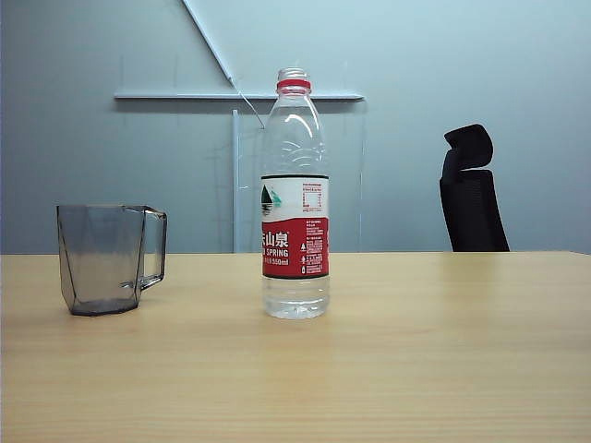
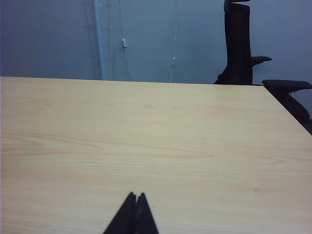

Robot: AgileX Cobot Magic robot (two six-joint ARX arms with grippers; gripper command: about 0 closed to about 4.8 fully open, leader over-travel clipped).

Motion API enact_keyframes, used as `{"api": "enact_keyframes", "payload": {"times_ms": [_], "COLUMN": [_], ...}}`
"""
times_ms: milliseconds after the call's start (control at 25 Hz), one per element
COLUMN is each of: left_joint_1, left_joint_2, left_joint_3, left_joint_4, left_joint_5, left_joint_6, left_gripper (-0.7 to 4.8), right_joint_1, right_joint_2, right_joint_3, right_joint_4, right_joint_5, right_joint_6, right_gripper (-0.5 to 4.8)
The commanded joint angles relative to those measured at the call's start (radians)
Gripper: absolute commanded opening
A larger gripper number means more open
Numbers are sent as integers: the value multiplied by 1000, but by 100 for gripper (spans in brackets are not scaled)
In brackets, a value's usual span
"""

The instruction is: Pick up the mineral water bottle on the table and pour water into the mug until it's half full.

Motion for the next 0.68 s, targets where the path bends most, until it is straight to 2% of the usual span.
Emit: {"api": "enact_keyframes", "payload": {"times_ms": [40,401,481,521,561,681], "left_joint_1": [1,-4,-55,-127,-204,-342], "left_joint_2": [2,2,2,7,19,58], "left_joint_3": [2,2,2,2,2,2], "left_joint_4": [13,13,13,14,13,13], "left_joint_5": [3,2,-13,-31,-31,-31], "left_joint_6": [-3,-3,-3,-3,-3,-3], "left_gripper": [-2,-2,-2,-2,-2,-2], "right_joint_1": [2,2,2,3,11,55], "right_joint_2": [-2,-2,-2,-2,-1,3], "right_joint_3": [-5,-5,-5,-5,-4,6], "right_joint_4": [14,15,26,54,77,101], "right_joint_5": [0,-3,-78,-153,-229,-351], "right_joint_6": [-3,0,133,254,309,384], "right_gripper": [-6,-6,-6,-6,-6,-5]}}
